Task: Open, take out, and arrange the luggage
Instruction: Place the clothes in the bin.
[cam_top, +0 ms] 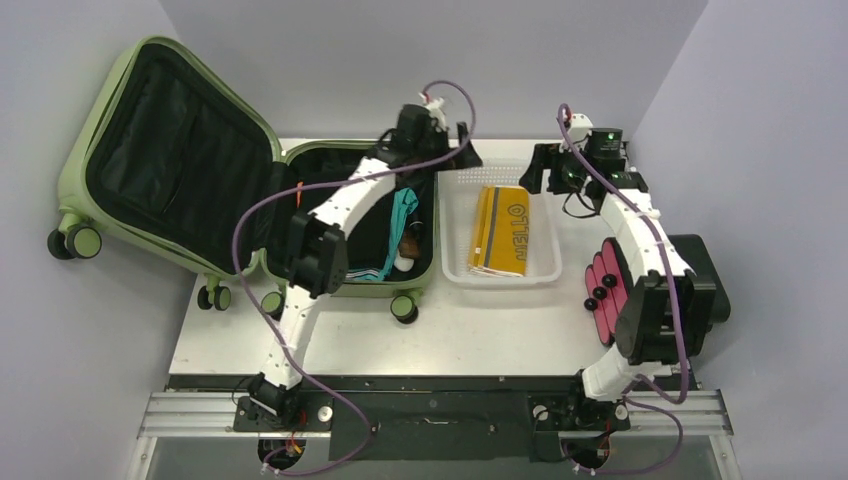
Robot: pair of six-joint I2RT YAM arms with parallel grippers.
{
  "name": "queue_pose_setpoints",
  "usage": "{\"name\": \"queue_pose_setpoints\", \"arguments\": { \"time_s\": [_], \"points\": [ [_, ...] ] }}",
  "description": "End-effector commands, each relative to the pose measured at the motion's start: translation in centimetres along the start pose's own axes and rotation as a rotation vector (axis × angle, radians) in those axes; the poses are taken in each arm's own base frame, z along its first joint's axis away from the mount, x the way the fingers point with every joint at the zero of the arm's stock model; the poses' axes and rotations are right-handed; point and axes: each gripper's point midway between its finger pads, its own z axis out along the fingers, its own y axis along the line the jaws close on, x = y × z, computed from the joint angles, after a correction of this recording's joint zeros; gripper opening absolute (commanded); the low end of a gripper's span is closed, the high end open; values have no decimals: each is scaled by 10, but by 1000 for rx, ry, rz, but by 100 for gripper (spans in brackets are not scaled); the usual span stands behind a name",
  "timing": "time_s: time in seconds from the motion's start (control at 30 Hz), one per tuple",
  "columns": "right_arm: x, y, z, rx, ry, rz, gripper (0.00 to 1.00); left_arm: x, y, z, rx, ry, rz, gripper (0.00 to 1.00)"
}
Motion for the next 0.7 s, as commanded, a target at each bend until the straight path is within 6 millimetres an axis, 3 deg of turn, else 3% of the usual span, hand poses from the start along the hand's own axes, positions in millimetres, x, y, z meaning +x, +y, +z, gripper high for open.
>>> {"name": "queue_pose_setpoints", "arguments": {
  "time_s": [0.0, 0.13, 0.3, 0.37, 0.47, 0.67],
  "points": [
    [-22, -2, 34, 38, -17, 47, 70, -85, -12, -77, 77, -169, 8, 96],
    [-13, 12, 80, 17, 91, 64, 47, -76, 20, -81, 38, -147, -31, 96],
    [3, 13, 126, 53, 184, 94, 24, -67, 29, -87, 58, -117, -63, 96],
    [2, 12, 139, 81, 200, 79, 19, -64, 31, -90, 64, -107, -68, 96],
    [22, 10, 157, 118, 262, 56, 15, -56, 32, -94, 86, -84, -85, 96],
    [58, 7, 170, 175, 349, 10, 13, -43, 28, -91, 117, -56, -116, 96]
  ]
}}
